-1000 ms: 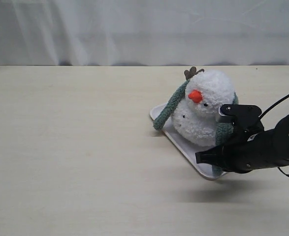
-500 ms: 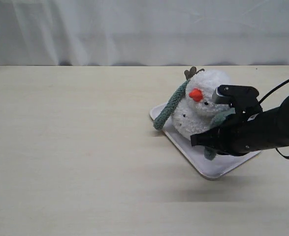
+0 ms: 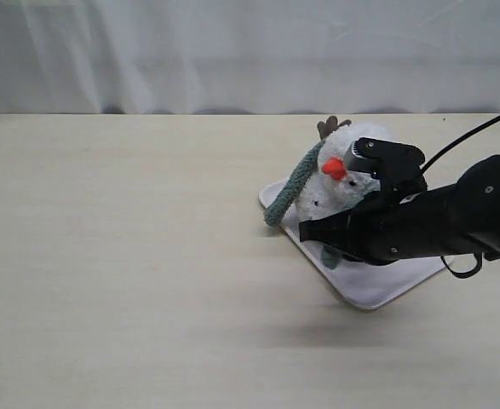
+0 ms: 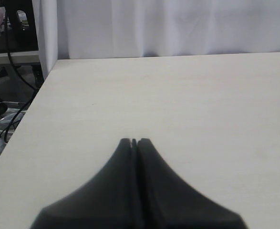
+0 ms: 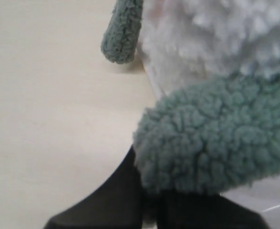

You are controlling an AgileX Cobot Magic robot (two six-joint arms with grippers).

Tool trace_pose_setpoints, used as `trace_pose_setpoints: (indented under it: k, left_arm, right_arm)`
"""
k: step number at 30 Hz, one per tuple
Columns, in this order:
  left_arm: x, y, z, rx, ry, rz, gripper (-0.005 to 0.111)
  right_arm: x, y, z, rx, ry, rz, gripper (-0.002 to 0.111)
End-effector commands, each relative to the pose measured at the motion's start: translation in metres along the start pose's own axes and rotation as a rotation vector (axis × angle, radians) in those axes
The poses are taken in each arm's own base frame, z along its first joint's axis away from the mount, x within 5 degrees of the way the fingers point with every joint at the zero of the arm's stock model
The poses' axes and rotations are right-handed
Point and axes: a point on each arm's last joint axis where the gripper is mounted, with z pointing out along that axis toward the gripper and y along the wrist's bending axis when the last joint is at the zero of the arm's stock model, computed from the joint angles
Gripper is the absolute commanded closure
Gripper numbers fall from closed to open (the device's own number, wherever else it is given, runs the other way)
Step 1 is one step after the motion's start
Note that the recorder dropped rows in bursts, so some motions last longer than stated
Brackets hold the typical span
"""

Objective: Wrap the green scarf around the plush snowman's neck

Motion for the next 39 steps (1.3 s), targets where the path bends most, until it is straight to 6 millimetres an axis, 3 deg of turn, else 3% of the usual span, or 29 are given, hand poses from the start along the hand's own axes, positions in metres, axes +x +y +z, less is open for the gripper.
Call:
trace_pose_setpoints:
  k: [1, 11, 17, 21, 23, 31, 39]
  left_arm:
    - [0.0, 0.0, 0.0, 0.0, -0.011, -0.003, 0.107]
    - [0.0, 0.0, 0.0, 0.0, -0.014, -0.003, 0.107]
    - [0.0, 0.0, 0.0, 0.0, -0.012, -0.003, 0.107]
    - [0.0, 0.0, 0.0, 0.0, -0.012, -0.003, 0.107]
    - [0.0, 0.0, 0.0, 0.0, -0.012, -0.003, 0.107]
    - [0.0, 0.0, 0.0, 0.0, -0.012, -0.003, 0.107]
    - [0.0, 0.0, 0.0, 0.0, -0.012, -0.003, 0.107]
  right_arm:
    - [-0.005, -0.001, 0.005, 0.033, -0.071, -0.013, 0.104]
    - [0.009, -0.008, 0.029, 0.066, 0.021, -0.064, 0.102]
    - [0.009, -0.003, 0.023, 0.023, 0.061, -0.114, 0.076]
    - [0.007, 0.01, 0.012, -0.067, 0.144, -0.146, 0.055]
    - [0.006, 0.015, 0.005, -0.107, 0.174, -0.152, 0.052]
    - [0.006, 0.036, -0.028, -0.267, 0.321, -0.191, 0.051]
    - [0.007, 0.044, -0.047, -0.335, 0.352, -0.181, 0.052]
